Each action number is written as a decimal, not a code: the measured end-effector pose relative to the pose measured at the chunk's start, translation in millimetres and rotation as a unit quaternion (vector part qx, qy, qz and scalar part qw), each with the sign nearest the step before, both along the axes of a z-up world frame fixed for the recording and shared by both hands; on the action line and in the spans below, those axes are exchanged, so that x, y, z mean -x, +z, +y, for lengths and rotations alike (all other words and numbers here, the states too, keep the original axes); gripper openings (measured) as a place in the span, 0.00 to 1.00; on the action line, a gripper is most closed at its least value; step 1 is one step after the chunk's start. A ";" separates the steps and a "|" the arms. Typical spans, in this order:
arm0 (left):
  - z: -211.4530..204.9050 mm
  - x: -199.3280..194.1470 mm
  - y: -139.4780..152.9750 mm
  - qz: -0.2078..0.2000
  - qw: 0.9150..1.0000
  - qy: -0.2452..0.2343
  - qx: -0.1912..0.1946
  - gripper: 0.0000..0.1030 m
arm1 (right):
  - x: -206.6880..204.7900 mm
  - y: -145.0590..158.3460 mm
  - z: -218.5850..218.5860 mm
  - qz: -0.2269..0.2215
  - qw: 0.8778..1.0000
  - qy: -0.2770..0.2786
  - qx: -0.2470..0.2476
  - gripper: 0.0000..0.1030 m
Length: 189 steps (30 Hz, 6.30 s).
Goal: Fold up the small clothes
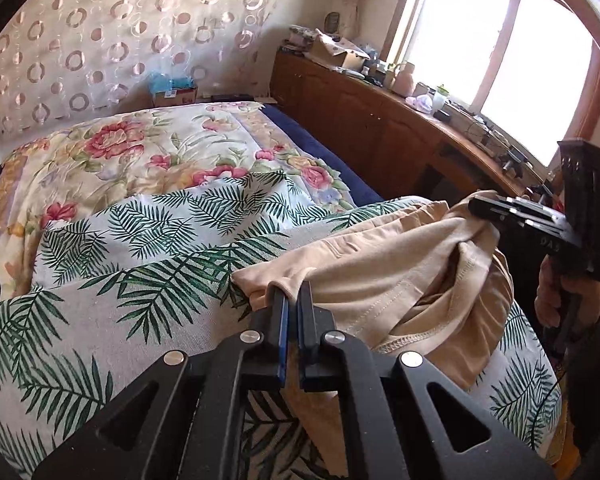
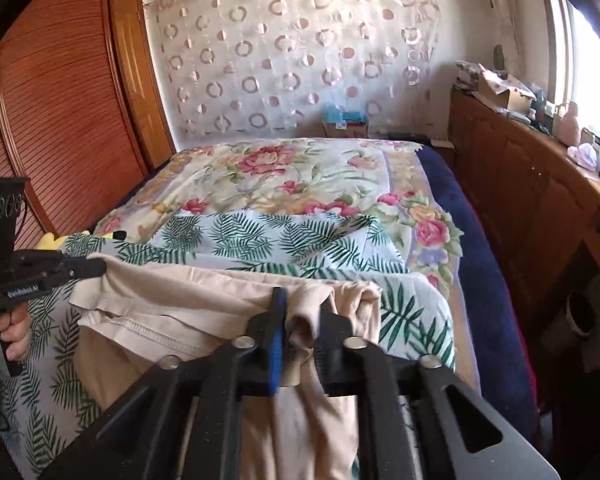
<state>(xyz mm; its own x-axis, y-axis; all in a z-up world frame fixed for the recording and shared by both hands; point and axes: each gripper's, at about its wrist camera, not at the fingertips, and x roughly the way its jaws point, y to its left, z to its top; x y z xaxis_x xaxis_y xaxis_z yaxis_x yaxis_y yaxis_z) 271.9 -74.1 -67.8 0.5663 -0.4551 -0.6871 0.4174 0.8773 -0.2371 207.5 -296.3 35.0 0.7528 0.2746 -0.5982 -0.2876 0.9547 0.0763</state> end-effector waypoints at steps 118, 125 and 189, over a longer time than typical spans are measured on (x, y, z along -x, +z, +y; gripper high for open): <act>289.7 206.0 -27.2 -0.038 0.926 0.376 0.005 0.43 | -170.2 -12.0 390.4 -0.045 0.935 0.337 0.103 0.52; 279.4 212.7 -4.6 -0.073 0.923 0.375 -0.043 0.80 | -131.7 -1.9 344.1 -0.035 0.950 0.304 0.067 0.52; 58.5 249.1 147.7 -0.224 0.943 0.233 -0.074 0.83 | 195.7 50.1 101.3 -0.179 0.983 -0.020 -0.048 0.85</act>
